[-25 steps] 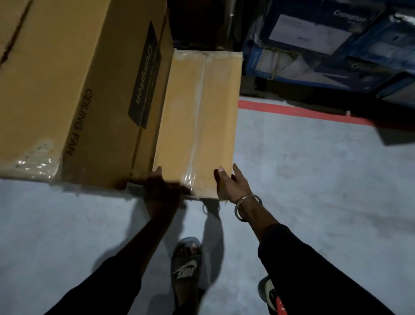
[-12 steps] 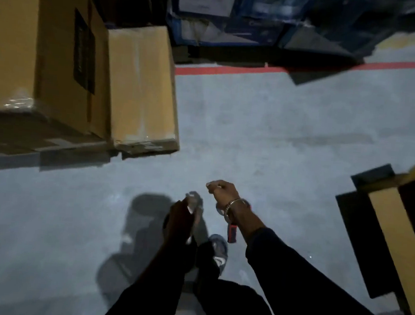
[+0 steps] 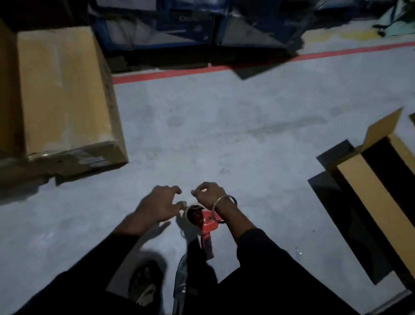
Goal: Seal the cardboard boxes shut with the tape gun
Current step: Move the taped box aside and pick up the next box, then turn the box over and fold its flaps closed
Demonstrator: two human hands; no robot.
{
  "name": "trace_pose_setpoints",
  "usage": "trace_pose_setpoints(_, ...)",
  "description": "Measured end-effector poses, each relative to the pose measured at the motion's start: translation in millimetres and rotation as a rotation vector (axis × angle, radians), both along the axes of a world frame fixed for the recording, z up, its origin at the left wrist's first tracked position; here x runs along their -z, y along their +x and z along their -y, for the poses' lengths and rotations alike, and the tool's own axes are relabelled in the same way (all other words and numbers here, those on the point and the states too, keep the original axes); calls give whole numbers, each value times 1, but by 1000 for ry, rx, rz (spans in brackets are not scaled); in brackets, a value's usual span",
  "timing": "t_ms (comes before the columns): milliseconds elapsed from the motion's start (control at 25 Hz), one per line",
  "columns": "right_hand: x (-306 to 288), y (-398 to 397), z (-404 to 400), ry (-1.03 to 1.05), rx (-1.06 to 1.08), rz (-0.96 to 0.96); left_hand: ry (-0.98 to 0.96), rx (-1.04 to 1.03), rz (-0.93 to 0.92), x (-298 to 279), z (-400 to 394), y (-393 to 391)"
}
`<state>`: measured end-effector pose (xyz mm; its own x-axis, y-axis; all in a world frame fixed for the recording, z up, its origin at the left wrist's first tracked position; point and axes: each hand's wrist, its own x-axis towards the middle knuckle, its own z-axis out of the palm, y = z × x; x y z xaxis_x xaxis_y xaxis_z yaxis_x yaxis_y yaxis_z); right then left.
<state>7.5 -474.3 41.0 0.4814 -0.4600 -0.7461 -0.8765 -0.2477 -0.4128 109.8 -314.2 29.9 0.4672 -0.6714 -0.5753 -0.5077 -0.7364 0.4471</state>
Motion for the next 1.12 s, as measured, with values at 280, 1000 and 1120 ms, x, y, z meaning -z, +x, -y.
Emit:
trace_pose_setpoints(280,-29,-28,28,-184,-169,11,-10,266,213,-30,41,-17)
trace_pose_setpoints(1000,-74,-301,199,-380,108,14,-376,185,-39,-50,167,-280)
trace_pose_setpoints(1120,4,-400,270,-143,808,151,-275,55,-337,-23,253,-323)
